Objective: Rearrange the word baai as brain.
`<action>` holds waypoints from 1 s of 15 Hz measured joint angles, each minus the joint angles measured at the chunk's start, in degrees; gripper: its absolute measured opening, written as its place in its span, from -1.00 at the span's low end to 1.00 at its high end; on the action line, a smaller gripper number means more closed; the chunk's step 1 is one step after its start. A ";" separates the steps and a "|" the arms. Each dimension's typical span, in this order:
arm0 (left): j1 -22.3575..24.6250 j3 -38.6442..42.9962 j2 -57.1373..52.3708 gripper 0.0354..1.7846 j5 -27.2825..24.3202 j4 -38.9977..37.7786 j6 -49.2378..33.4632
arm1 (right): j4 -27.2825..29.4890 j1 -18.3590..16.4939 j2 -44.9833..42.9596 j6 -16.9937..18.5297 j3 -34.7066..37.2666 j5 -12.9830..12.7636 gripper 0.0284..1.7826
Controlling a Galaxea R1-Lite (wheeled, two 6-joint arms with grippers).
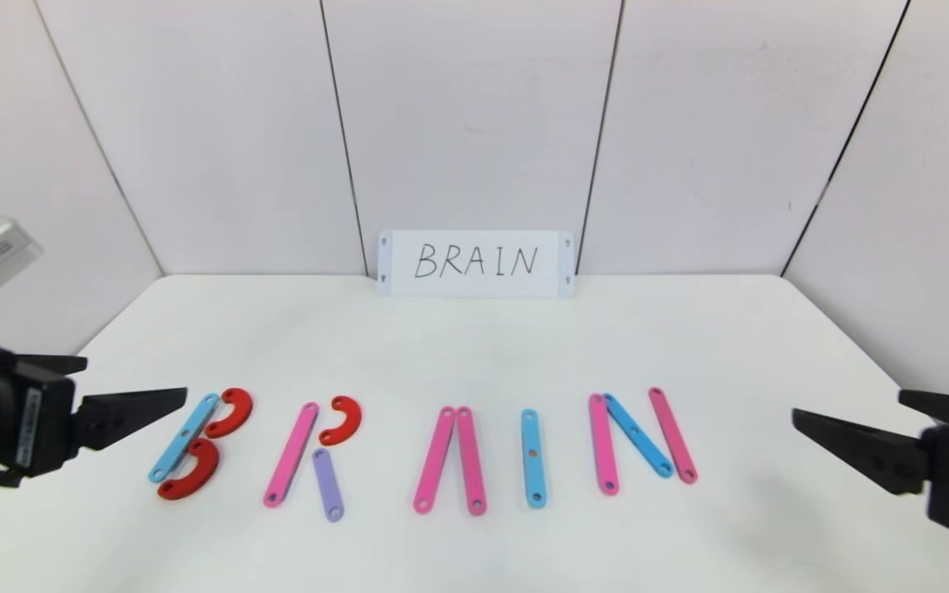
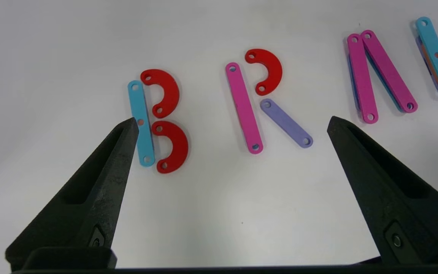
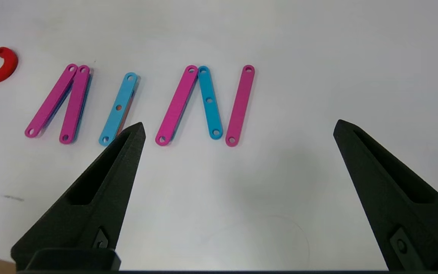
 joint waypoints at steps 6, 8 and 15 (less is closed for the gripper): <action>0.63 9.53 -22.91 0.95 1.58 3.30 -0.06 | 15.73 -3.91 -23.55 -0.89 2.73 0.12 0.94; 0.65 10.39 -29.75 0.95 1.68 7.25 -0.33 | 16.94 -8.85 -29.09 -2.43 2.82 0.11 0.94; 4.50 10.52 -46.41 0.95 1.99 15.49 -3.95 | 21.91 -23.08 -41.63 -5.33 -0.16 -1.40 0.94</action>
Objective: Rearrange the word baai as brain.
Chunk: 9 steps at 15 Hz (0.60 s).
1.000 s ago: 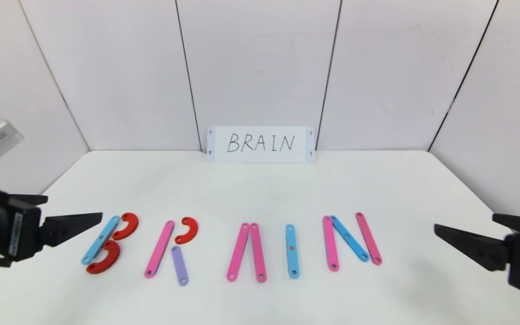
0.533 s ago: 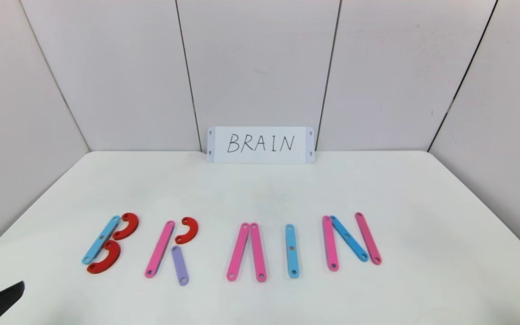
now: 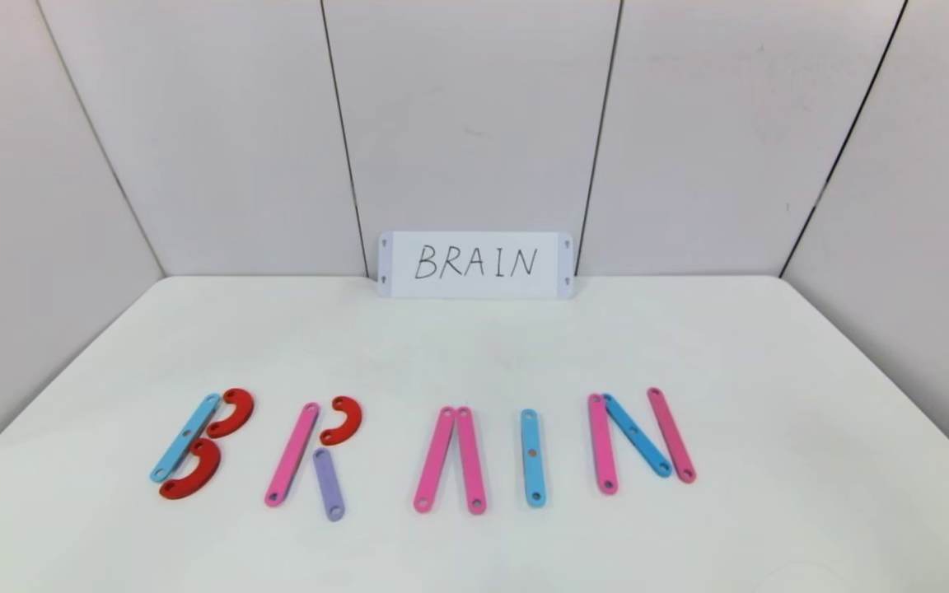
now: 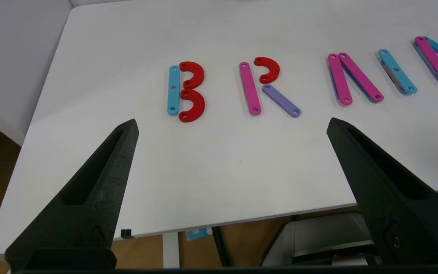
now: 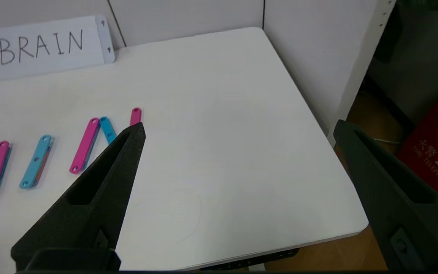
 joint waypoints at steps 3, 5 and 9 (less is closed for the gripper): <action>0.96 1.55 -4.85 0.95 1.16 0.77 -0.05 | 0.11 -3.05 -1.21 0.26 -1.72 0.50 0.94; 1.05 2.99 -7.39 0.95 1.80 0.55 0.00 | 0.05 -6.78 -2.26 -0.22 -1.72 3.17 0.94; 1.10 7.31 -12.39 0.95 1.90 -2.65 -0.05 | -0.85 -8.23 -9.95 -2.65 2.17 13.54 0.94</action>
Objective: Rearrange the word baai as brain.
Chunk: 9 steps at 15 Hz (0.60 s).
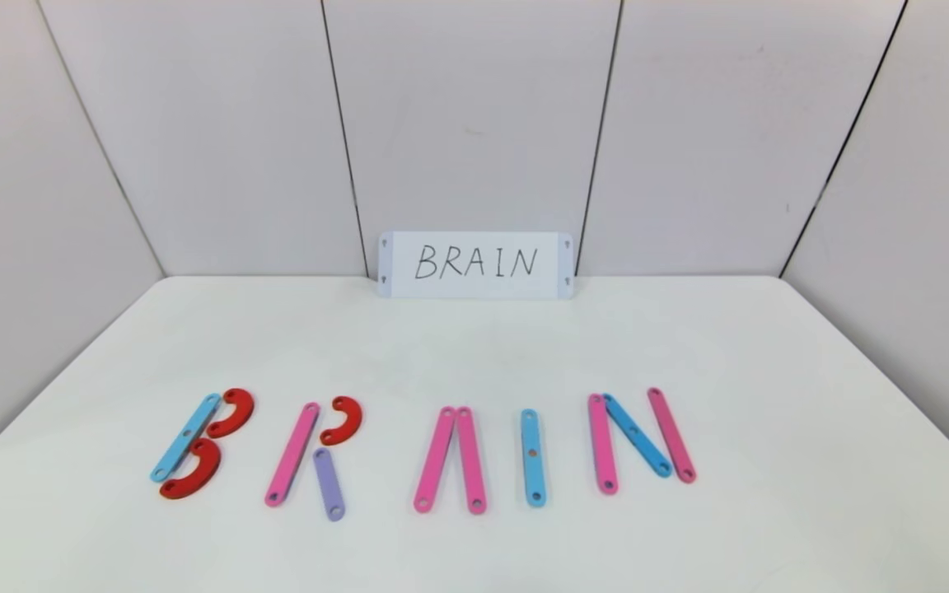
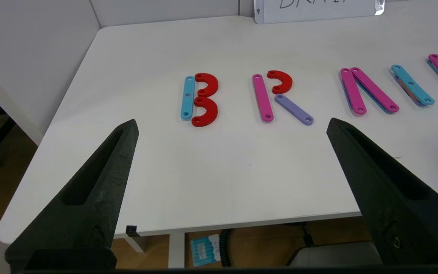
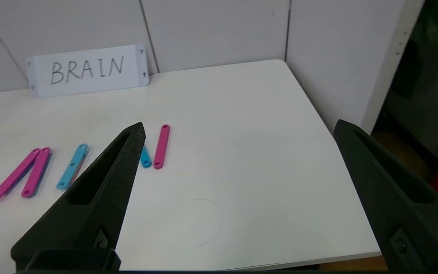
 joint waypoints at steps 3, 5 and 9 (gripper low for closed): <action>0.01 7.19 -2.69 0.95 0.52 -10.40 -0.09 | -4.80 0.04 -5.22 -4.66 8.63 4.63 0.94; 0.00 14.13 -3.46 0.95 0.78 -19.19 0.02 | -14.06 0.04 -6.56 -6.27 17.09 4.25 0.94; 0.00 26.71 -3.79 0.95 0.72 -28.45 0.06 | -29.82 0.09 -7.30 -9.69 32.12 3.38 0.94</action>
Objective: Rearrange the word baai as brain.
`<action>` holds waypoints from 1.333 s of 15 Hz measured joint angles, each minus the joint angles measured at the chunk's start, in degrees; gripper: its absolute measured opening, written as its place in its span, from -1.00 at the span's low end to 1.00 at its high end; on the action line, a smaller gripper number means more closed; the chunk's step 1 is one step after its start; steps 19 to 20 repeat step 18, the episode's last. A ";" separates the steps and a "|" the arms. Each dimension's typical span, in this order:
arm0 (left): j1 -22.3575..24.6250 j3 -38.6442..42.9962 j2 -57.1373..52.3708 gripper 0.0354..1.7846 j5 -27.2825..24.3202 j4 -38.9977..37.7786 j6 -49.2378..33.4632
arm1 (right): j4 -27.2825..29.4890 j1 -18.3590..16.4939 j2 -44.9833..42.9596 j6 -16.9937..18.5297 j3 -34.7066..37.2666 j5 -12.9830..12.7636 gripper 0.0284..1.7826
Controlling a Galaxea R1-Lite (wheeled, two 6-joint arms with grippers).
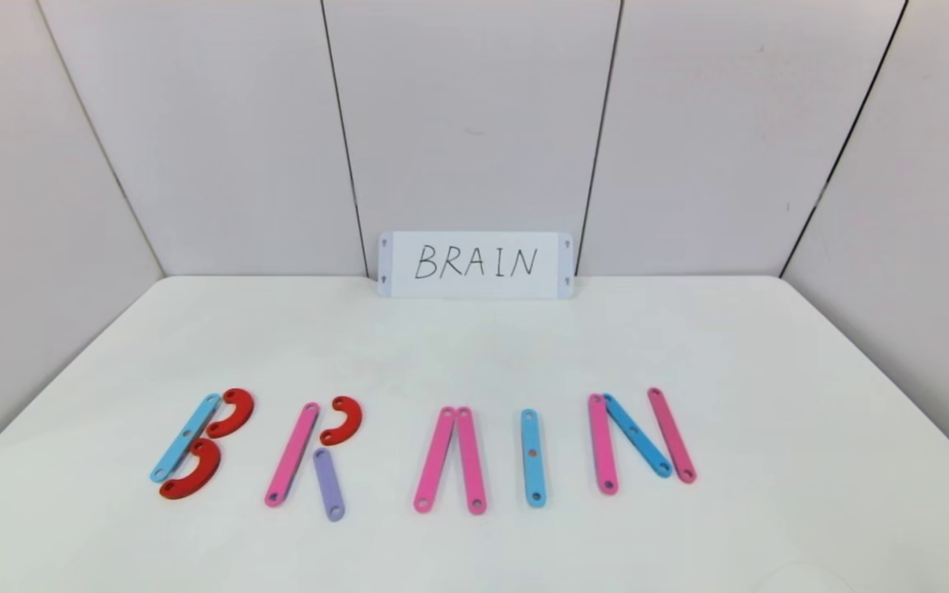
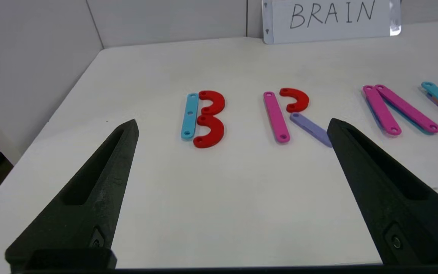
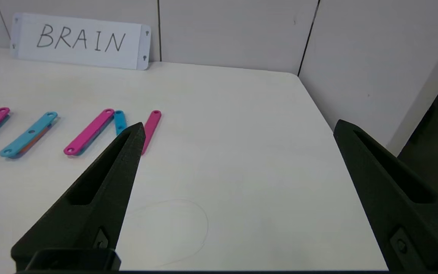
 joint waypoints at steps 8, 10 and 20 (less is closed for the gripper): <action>0.00 4.71 -0.05 0.95 0.39 -1.37 -2.26 | 3.66 0.09 -0.12 0.48 3.16 0.29 0.94; 0.00 4.73 -0.05 0.95 0.89 -1.37 -3.30 | 3.79 0.09 -0.12 0.22 3.16 0.44 0.94; 0.00 4.73 -0.05 0.95 1.93 -1.34 -4.35 | 3.69 0.09 -0.12 0.63 3.16 0.35 0.94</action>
